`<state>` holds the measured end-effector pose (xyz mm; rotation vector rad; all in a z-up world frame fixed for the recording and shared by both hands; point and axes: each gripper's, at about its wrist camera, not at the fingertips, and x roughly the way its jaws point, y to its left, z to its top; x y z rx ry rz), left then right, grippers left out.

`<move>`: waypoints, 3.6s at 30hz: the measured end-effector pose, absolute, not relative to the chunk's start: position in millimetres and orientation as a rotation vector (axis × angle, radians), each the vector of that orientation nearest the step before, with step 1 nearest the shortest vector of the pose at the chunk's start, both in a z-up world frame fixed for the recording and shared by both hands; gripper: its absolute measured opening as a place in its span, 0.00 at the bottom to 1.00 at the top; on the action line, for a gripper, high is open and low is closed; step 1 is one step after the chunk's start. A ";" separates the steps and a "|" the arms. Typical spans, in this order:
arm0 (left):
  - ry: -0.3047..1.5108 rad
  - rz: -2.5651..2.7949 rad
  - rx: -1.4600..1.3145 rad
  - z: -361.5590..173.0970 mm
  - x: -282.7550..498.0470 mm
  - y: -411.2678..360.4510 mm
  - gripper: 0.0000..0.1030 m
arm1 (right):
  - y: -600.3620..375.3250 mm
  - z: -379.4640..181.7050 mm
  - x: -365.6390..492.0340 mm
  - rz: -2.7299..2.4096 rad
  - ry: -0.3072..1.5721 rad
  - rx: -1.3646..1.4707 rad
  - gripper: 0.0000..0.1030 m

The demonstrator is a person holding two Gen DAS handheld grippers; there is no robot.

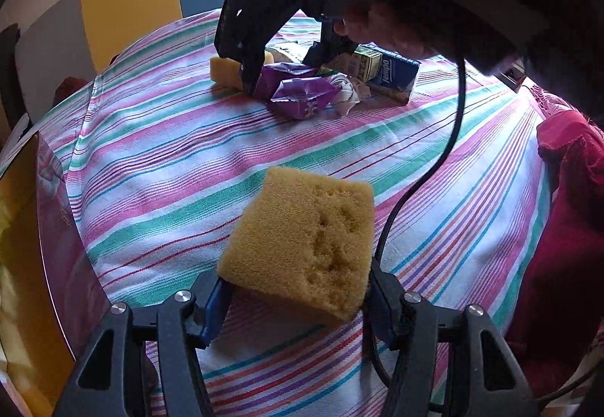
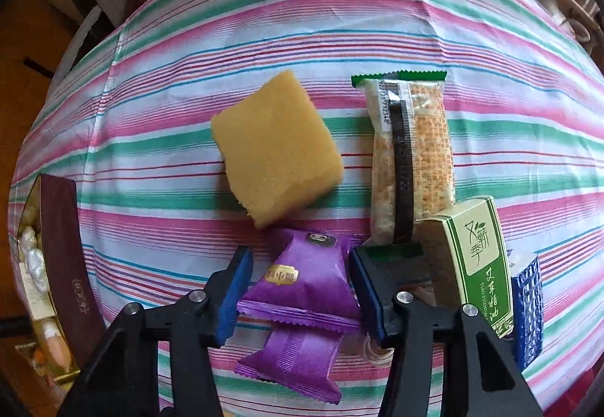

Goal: Organize objects
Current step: 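Lift yellow sponge with left tool while right tool grasps a purple candy, then lower the yellow sponge into the gold tray and open the left tool, then carry the purple candy into the gold tray and open the right tool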

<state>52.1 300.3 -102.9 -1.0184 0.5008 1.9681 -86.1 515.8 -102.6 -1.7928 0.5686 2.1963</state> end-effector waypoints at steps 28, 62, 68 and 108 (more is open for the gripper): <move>0.350 2.127 -1.020 -16.3 57.4 207.2 0.55 | 403.7 -111.0 -10.8 2.716 0.187 -1.712 0.49; -0.396 2.425 -1.382 -12.6 -80.5 32.0 0.55 | 392.5 -114.4 -0.1 2.796 0.000 -1.611 0.51; -0.339 2.437 -1.416 -17.5 -131.6 53.1 0.55 | 391.8 -114.4 -0.4 2.790 -0.004 -1.606 0.51; 0.042 2.732 -1.185 -2.1 -43.7 18.5 0.80 | 383.2 -75.5 3.1 2.710 0.203 -1.458 0.48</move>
